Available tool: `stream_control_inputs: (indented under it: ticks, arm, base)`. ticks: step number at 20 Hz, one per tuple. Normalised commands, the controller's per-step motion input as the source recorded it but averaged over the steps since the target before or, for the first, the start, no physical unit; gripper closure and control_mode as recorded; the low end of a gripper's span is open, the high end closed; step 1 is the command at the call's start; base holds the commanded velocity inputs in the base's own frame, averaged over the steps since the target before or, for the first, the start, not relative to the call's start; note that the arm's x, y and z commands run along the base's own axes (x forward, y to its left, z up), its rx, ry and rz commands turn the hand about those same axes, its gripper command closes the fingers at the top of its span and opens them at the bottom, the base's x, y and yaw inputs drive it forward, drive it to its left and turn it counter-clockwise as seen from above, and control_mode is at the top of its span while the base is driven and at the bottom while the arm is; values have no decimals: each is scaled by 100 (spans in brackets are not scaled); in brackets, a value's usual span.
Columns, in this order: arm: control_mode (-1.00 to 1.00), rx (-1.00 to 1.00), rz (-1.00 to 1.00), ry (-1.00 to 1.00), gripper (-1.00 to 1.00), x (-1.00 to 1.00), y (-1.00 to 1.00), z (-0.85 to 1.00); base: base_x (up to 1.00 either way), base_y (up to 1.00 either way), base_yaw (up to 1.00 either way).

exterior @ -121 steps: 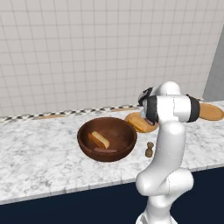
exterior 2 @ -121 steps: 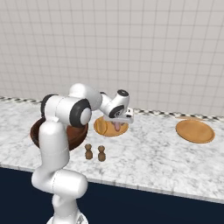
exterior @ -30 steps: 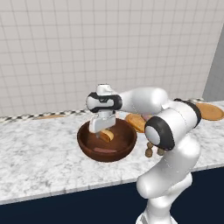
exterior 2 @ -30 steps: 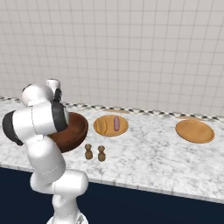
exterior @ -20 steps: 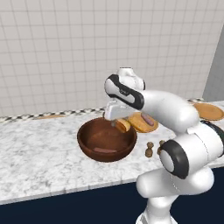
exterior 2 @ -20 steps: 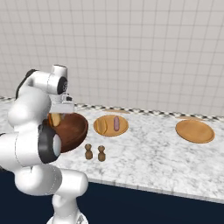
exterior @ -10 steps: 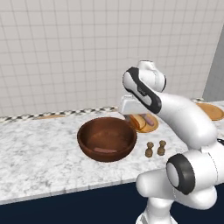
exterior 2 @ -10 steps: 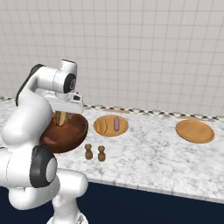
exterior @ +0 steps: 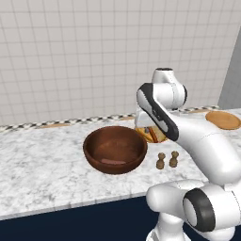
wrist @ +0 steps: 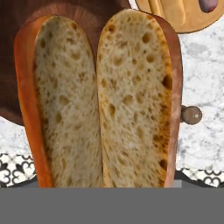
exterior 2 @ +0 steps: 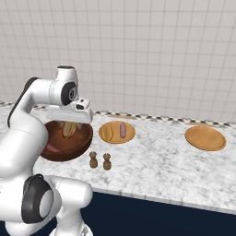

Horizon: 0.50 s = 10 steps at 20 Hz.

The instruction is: Place one bun and one sausage from the bowl on each plate.

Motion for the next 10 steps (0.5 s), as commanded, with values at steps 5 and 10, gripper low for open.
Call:
stream_control_inputs:
  ticks: [5,10]
  arm:
    - [-100,0,-5,0,100,-9,-41,4]
    - [-100,0,1,-1,100,-3,0,0]
  base:
    - [0,0,0]
    - [0,0,0]
